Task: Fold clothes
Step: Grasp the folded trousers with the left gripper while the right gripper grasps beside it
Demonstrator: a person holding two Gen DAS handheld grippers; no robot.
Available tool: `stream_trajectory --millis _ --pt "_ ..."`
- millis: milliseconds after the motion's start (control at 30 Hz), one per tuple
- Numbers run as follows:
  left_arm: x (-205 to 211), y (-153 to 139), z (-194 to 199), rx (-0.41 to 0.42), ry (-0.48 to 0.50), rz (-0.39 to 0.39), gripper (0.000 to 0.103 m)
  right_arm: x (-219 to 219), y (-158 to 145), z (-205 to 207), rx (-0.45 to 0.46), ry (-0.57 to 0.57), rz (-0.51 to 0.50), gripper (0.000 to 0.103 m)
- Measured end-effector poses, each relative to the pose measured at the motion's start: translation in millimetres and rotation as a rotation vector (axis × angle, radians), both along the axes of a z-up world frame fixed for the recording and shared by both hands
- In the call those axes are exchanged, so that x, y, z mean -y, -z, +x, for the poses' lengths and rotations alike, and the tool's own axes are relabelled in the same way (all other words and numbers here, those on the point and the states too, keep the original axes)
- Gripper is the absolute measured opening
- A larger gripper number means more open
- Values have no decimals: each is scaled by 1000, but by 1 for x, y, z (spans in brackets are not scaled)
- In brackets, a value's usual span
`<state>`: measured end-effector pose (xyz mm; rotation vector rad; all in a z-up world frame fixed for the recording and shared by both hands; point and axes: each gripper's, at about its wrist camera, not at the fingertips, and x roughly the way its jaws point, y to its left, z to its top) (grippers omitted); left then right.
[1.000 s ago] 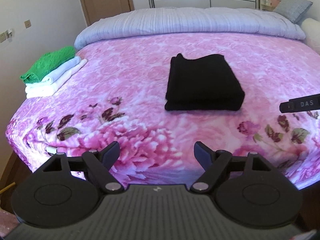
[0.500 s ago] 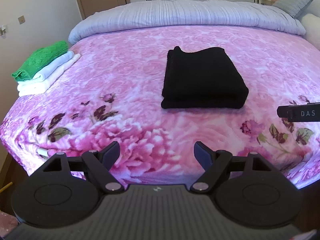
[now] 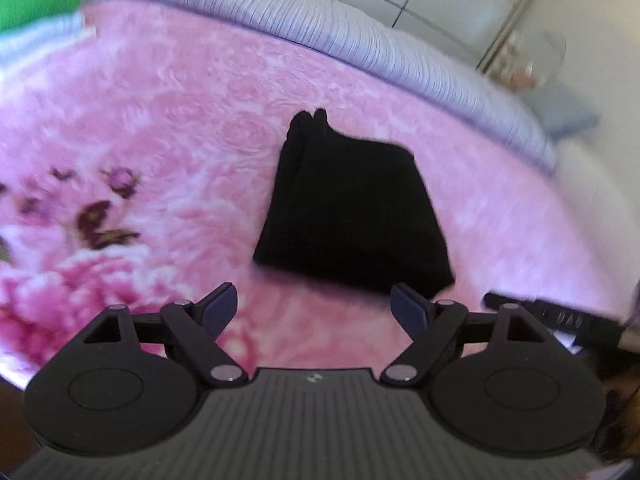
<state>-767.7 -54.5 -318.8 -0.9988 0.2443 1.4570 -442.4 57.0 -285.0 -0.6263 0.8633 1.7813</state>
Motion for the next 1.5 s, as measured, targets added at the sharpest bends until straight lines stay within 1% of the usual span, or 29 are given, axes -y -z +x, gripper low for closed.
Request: stream_trajectory --millis 67,133,200,300,333,400,467,600,700,833,867,933,1067,1133,1167,1300,1367,1400,1433,1467,1500 --pt "-17 10 -20 106 -10 6 81 -19 8 1 -96 0 -45 90" --pt "-32 25 -40 249 -33 5 81 -37 16 0 -167 2 -91 90" --pt "-45 40 -55 374 -46 -5 81 -55 25 -1 -229 14 -128 90" --pt "-56 64 -66 497 -80 -25 81 -75 39 2 -314 48 -174 90" --pt "-59 73 -69 547 -95 -27 81 -81 43 3 -336 59 -188 90" --pt "-64 90 -74 615 -137 -44 81 -90 50 5 -368 71 -209 90" --pt "-68 102 -76 622 -167 -62 81 -99 55 8 -388 80 -223 90" --pt "-75 111 -80 642 -164 -52 82 -109 63 14 -440 83 -241 90" --pt "-85 112 -81 658 -147 -44 82 -116 68 17 -477 82 -255 90" --pt "-98 112 -82 647 -104 -44 83 -125 72 11 -517 59 -268 84" --pt "-101 113 -83 647 -94 -44 83 -128 74 10 -533 55 -275 81" --pt "-105 115 -86 661 -77 -43 83 -134 79 7 -576 50 -302 79" --pt "-128 121 -90 679 -10 -32 83 -148 92 2 -633 43 -346 78" --pt "-141 125 -91 695 24 -28 82 -156 99 -3 -647 29 -358 78" --pt "-147 127 -91 704 40 -29 79 -160 101 -5 -653 22 -361 78" --pt "-170 132 -87 724 86 -71 67 -175 106 -15 -660 -1 -367 78" --pt "-177 136 -86 755 80 -108 47 -180 105 -19 -648 3 -381 78" --pt "-180 139 -86 783 69 -129 44 -182 103 -22 -639 8 -391 78" --pt "-181 140 -86 795 57 -147 41 -184 102 -24 -623 12 -405 76" --pt "-183 141 -85 807 45 -164 39 -186 100 -26 -603 17 -415 70" --pt "-183 139 -86 819 34 -179 38 -189 98 -27 -589 25 -427 68"
